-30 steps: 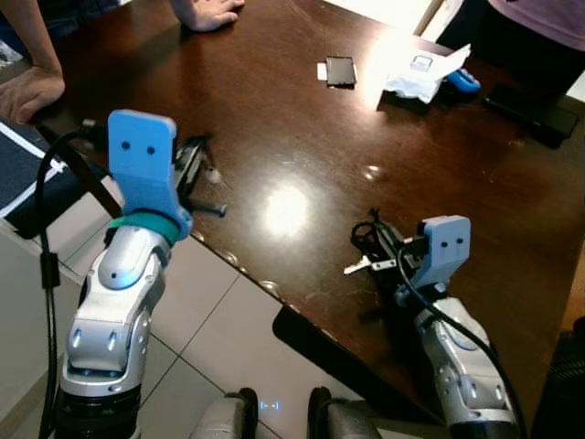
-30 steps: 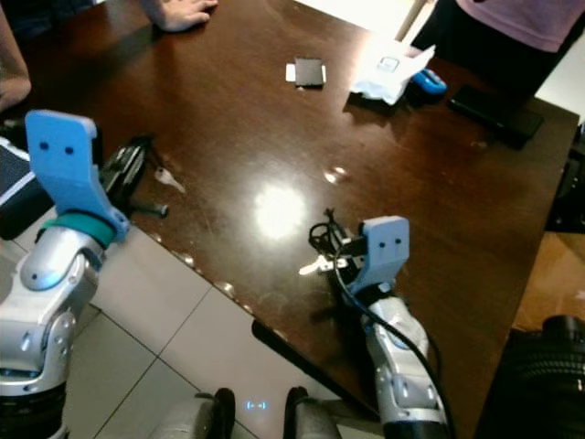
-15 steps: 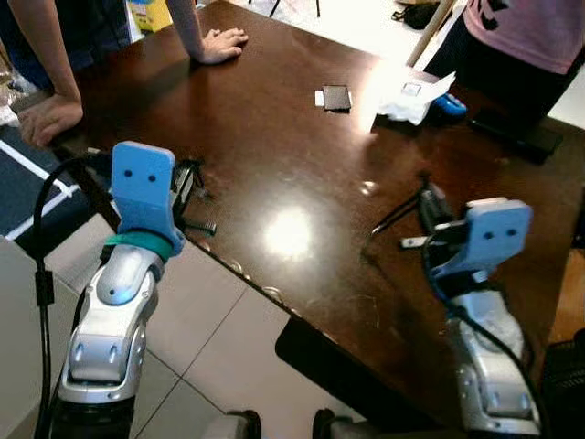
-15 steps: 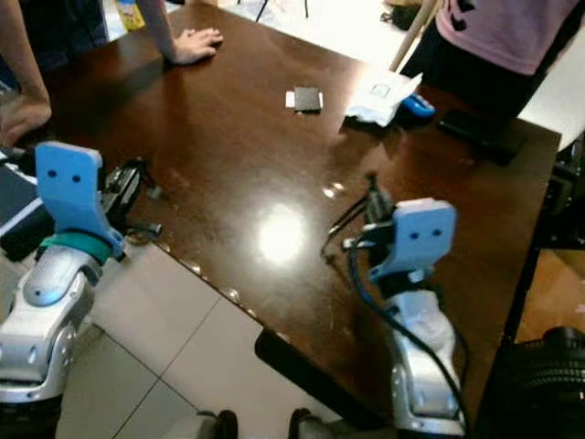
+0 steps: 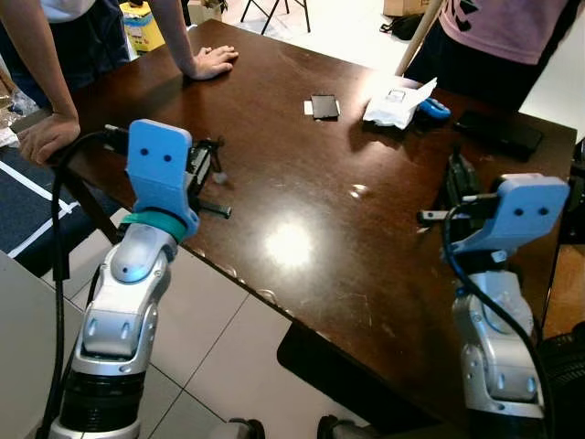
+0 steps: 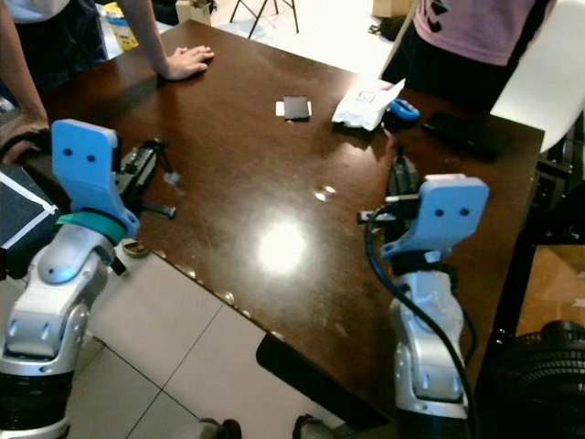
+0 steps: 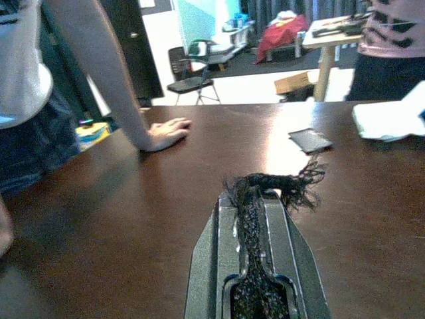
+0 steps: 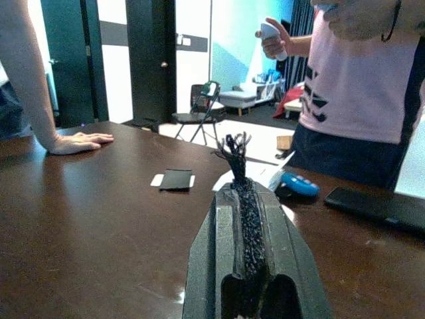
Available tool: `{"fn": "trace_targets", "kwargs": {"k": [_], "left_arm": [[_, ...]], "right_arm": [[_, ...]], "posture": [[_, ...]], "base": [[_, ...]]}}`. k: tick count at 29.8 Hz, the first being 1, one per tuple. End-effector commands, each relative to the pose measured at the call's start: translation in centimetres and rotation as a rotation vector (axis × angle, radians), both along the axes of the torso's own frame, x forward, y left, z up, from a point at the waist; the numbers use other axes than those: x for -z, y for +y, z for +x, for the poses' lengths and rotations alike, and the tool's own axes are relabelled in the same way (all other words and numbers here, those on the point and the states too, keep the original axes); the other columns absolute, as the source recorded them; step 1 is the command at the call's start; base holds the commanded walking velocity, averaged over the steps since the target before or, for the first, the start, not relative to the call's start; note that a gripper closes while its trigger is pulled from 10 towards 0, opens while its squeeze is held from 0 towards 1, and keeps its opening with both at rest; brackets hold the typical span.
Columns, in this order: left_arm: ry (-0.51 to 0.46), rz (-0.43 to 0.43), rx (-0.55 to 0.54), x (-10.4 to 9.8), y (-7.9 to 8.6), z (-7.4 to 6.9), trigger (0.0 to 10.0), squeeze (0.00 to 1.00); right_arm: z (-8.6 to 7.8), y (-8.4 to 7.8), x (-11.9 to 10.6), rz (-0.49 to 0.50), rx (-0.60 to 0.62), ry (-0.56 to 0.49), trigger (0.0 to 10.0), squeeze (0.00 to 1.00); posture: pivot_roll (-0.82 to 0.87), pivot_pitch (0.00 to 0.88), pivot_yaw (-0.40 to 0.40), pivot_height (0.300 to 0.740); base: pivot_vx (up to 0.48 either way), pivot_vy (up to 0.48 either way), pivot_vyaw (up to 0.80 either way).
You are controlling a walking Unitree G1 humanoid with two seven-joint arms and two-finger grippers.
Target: Hang keys on a hook
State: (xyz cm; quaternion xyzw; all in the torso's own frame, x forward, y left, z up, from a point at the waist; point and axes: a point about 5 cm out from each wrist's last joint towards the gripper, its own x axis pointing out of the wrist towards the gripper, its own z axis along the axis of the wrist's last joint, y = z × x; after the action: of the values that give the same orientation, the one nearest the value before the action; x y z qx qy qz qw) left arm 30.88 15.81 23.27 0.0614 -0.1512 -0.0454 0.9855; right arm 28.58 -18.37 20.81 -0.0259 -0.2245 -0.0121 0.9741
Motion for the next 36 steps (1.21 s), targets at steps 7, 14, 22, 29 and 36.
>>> {"fn": "trace_targets", "kwargs": {"k": [7, 14, 22, 29, 36], "left_arm": [[0.060, -0.026, -0.093, 1.0, 2.0, -0.8, 10.0, 0.00], [0.089, -0.003, -0.049, 1.8, 0.7, -0.9, 10.0, 0.00], [0.081, 0.016, -0.010, 1.7, 0.2, -0.1, 10.0, 0.00], [0.089, 0.033, 0.012, 1.9, -0.3, -0.3, 10.0, 0.00], [0.085, 0.030, 0.010, 1.7, -0.6, -0.1, 10.0, 0.00]], "right_arm": [[0.3, 0.2, 1.0, -0.042, -0.032, 0.066, 10.0, 0.00], [0.3, 0.2, 0.9, -0.032, -0.014, 0.068, 10.0, 0.00], [0.0, 1.3, 1.0, -0.005, -0.015, 0.070, 10.0, 0.00], [0.1, 1.0, 1.6, 0.024, -0.006, 0.097, 10.0, 0.00], [0.7, 0.6, 1.8, 0.021, 0.014, 0.131, 10.0, 0.00]], "posture": [[0.07, 0.109, 0.120, 0.740], [0.04, 0.102, 0.135, 0.725], [0.02, 0.110, 0.125, 0.710], [0.03, 0.115, 0.127, 0.685], [0.04, 0.112, 0.128, 0.685]], "base": [[0.000, 0.000, 0.00], [0.000, 0.000, 0.00], [0.000, 0.000, 0.00], [0.000, 0.000, 0.00], [0.000, 0.000, 0.00]]}}
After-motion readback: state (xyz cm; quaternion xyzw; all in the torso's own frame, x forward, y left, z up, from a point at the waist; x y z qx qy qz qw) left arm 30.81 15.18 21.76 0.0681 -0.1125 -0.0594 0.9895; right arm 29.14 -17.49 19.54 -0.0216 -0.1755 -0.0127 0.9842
